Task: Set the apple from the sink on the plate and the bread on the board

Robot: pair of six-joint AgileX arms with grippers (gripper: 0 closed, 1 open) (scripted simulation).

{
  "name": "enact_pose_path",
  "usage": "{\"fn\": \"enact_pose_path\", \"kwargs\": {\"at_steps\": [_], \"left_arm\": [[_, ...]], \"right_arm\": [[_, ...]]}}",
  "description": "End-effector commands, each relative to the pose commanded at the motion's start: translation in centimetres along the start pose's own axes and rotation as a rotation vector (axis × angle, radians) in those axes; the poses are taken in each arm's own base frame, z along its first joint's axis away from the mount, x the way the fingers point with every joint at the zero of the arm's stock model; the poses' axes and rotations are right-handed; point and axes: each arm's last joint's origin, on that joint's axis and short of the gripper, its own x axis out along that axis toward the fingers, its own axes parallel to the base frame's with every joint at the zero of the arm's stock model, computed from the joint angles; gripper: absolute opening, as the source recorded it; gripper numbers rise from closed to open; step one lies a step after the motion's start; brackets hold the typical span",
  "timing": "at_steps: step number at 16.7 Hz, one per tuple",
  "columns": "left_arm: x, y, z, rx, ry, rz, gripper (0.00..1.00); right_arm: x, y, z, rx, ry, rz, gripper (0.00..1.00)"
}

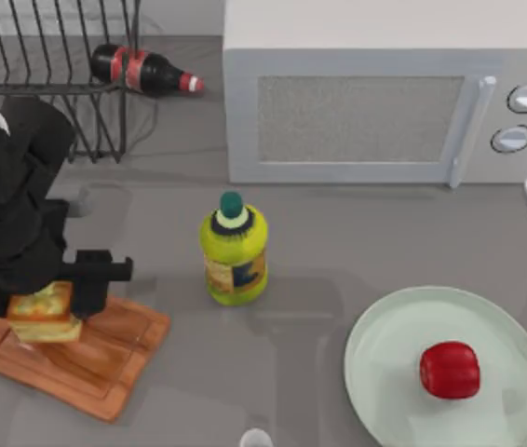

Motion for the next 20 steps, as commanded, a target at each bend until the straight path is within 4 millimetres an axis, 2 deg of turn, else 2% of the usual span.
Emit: {"fn": "enact_pose_path", "kwargs": {"at_steps": [5, 18, 20], "left_arm": [[0.57, 0.02, -0.14, 0.0, 0.013, 0.003, 0.0], [0.57, 0.02, -0.14, 0.0, 0.013, 0.003, 0.98], [0.57, 0.02, -0.14, 0.0, 0.013, 0.003, 1.0]], "right_arm": [[0.0, 0.0, 0.0, 0.0, 0.0, 0.0, 1.0], [0.0, 0.0, 0.0, 0.0, 0.0, 0.0, 1.0], [0.0, 0.0, 0.0, 0.0, 0.0, 0.0, 1.0]]}}
